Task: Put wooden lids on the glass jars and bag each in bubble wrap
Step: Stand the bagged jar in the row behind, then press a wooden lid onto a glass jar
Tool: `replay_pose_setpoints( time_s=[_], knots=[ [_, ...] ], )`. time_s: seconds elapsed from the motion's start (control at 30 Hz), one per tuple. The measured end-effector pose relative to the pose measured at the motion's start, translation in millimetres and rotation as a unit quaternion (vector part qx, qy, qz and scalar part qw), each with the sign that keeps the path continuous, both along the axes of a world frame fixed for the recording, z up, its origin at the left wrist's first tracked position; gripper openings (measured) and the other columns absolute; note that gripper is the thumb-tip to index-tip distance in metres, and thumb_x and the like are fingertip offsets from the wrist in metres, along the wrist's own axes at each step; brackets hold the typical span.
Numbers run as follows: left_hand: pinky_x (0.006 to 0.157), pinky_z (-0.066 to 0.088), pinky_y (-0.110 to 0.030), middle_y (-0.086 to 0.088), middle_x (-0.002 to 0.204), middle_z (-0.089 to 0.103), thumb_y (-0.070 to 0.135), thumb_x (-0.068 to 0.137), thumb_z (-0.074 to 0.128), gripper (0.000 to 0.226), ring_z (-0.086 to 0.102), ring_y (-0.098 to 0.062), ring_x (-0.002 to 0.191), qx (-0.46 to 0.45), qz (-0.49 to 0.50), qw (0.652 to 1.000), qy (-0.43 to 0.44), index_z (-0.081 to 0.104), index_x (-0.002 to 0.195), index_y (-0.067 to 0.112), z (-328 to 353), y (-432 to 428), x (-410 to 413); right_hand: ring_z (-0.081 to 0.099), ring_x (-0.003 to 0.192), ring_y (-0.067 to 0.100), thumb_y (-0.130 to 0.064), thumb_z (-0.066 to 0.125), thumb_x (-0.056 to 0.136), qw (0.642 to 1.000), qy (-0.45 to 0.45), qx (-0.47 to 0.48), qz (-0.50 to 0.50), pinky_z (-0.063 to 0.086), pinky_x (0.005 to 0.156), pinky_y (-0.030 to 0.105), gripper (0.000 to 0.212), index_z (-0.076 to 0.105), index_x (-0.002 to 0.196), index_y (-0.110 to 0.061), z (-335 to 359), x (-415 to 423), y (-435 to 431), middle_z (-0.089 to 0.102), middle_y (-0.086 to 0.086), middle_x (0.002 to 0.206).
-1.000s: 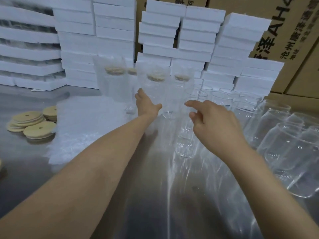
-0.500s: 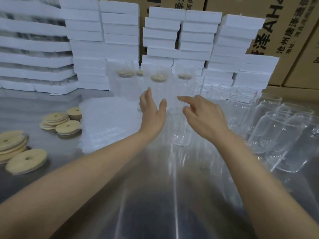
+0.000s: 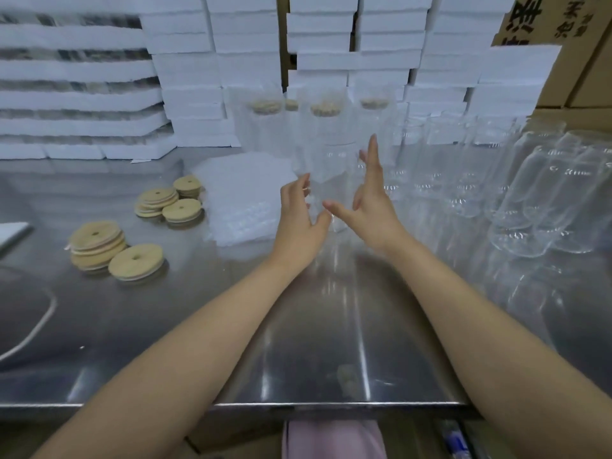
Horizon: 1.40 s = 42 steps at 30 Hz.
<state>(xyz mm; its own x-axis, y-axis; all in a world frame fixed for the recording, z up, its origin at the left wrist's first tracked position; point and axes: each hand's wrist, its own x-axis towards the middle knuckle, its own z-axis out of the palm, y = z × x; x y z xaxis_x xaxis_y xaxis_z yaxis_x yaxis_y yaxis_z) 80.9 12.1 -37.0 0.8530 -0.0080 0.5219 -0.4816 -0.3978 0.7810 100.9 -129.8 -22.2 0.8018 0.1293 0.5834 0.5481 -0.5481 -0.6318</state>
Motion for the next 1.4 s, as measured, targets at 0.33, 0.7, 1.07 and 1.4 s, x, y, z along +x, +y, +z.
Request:
replay_pose_setpoints(
  time_s=[0.33,0.7,1.07,1.4],
  knots=[
    [0.092,0.039,-0.006,0.002,0.128,0.048,0.023,0.098,0.051,0.038,0.049,-0.002,0.115,-0.115,-0.023,0.993,0.031,0.040,0.135,0.020,13.7,8.4,-0.2,0.062,0.115,0.013,-0.029,0.079,0.075,0.942,0.194,0.247,0.118,0.050,0.096,0.036,0.094,0.023,0.150,-0.032,-12.5,5.2,2.7,0.055,-0.001,0.122],
    [0.111,0.033,-0.032,0.017,0.130,0.055,0.056,0.088,0.045,0.043,0.050,-0.006,0.126,-0.174,-0.129,0.971,0.103,0.035,0.130,0.049,4.3,11.4,12.5,0.064,0.115,0.025,-0.023,0.072,0.080,0.891,0.249,0.330,0.189,0.054,0.081,0.030,0.081,0.026,0.146,-0.036,-11.3,-1.5,9.7,0.059,0.010,0.123],
    [0.109,0.026,-0.044,-0.024,0.137,0.036,0.014,0.087,0.052,0.038,0.030,-0.038,0.130,0.172,0.412,0.881,0.156,0.055,0.123,0.002,29.0,141.5,19.6,0.055,0.112,0.014,-0.004,0.071,0.083,0.937,0.216,0.249,0.114,0.049,0.084,0.025,0.090,0.019,0.153,-0.025,-11.3,5.7,0.2,0.046,0.004,0.120],
    [0.106,0.029,-0.046,-0.023,0.153,0.018,0.035,0.097,0.044,0.051,0.022,-0.040,0.138,0.301,0.368,0.832,0.287,0.038,0.137,0.003,11.7,147.5,26.7,0.036,0.138,0.007,-0.017,0.075,0.084,0.956,0.229,0.133,0.124,0.036,0.102,0.023,0.088,0.021,0.153,-0.027,-14.2,8.3,-8.2,0.040,-0.015,0.141]
  ],
)
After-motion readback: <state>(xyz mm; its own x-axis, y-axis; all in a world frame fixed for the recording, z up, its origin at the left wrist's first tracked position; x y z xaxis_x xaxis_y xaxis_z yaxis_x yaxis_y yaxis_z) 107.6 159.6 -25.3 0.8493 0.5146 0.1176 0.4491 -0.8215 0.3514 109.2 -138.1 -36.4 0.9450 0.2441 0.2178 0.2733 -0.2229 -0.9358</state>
